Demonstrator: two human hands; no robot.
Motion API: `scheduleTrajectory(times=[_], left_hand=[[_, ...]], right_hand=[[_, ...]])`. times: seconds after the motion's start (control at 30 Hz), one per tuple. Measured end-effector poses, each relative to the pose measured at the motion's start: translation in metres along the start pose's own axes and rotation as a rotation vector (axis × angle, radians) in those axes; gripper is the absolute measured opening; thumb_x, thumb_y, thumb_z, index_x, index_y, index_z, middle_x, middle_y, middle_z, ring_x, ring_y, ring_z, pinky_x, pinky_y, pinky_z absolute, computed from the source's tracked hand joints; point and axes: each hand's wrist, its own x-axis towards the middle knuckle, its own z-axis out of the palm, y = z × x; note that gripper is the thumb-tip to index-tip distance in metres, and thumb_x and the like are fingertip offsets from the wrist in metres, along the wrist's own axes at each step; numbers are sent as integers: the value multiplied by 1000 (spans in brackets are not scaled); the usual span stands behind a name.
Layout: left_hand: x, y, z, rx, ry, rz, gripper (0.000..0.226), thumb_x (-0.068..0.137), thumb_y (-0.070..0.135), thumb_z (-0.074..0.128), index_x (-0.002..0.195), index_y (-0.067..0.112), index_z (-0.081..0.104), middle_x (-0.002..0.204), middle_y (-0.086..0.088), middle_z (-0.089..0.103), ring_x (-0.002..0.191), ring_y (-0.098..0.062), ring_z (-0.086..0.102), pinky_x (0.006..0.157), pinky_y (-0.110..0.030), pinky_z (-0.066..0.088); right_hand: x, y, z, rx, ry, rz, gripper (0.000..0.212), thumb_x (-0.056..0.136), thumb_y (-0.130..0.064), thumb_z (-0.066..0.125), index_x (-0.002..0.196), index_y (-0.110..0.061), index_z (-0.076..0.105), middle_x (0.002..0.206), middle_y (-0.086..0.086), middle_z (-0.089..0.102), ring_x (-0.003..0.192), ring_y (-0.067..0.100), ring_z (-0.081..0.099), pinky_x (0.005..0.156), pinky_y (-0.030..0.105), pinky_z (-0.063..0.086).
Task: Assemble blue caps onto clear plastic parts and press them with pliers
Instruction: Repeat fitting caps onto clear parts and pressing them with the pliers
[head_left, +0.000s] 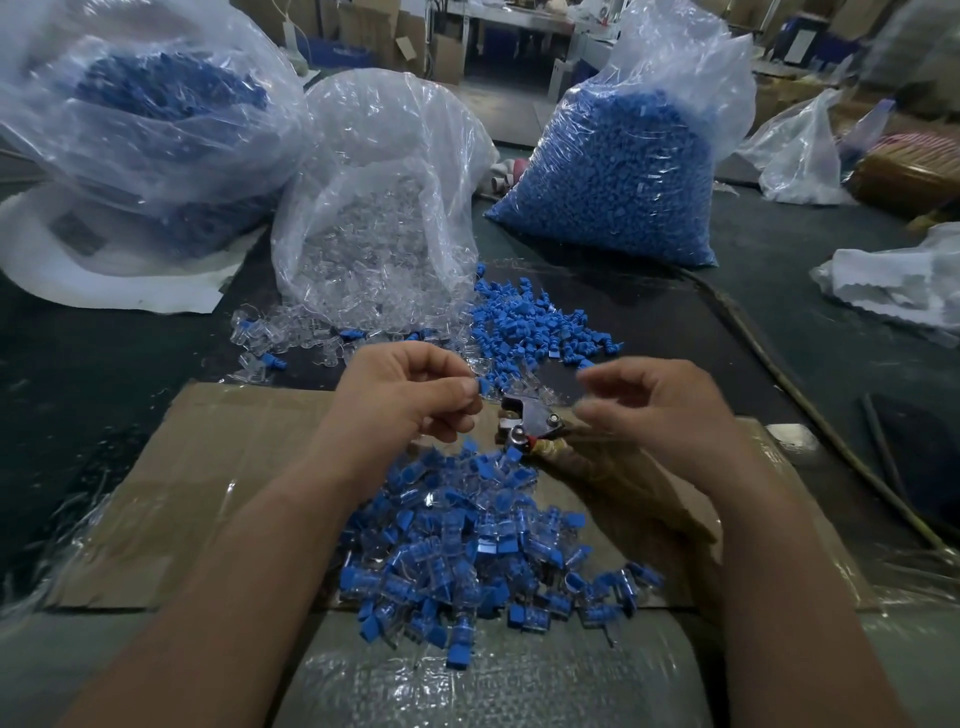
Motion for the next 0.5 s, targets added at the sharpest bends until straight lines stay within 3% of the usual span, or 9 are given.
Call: scheduleTrajectory(times=[0.1, 0.2, 0.3, 0.4, 0.5], left_hand=[[1, 0, -1, -4, 21, 11, 10, 78, -3, 63, 72, 5, 63, 59, -5, 67, 49, -11, 61, 47, -18, 49], [2, -1, -1, -8, 31, 13, 10, 78, -3, 63, 72, 5, 63, 59, -5, 67, 50, -11, 61, 47, -18, 49], [3, -1, -1, -5, 32, 10, 10, 79, -2, 62, 72, 5, 63, 60, -5, 68, 50, -11, 62, 47, -18, 49], [3, -2, -2, -14, 24, 0, 9, 78, -2, 62, 73, 5, 62, 60, -6, 68, 50, -11, 62, 48, -18, 50], [2, -3, -2, -37, 23, -14, 9, 78, -2, 62, 73, 6, 61, 61, -6, 69, 52, -12, 63, 49, -19, 51]], right_hand=[[-2, 14, -13, -229, -164, 154, 43, 71, -31, 75, 111, -34, 60, 90, -25, 52, 84, -8, 47, 64, 14, 31], [-5, 13, -14, -277, -342, 249, 65, 65, -33, 80, 122, -41, 49, 92, -29, 43, 83, -5, 42, 64, 17, 30], [-5, 10, -10, -357, -386, 250, 82, 61, -34, 83, 131, -39, 41, 104, -22, 37, 97, 1, 36, 74, 22, 31], [-4, 8, -7, -433, -359, 213, 77, 62, -36, 82, 129, -36, 44, 108, -16, 37, 103, 7, 34, 81, 28, 33], [-4, 5, -7, -436, -314, 180, 59, 66, -30, 77, 121, -33, 54, 97, -16, 43, 90, 6, 42, 69, 24, 37]])
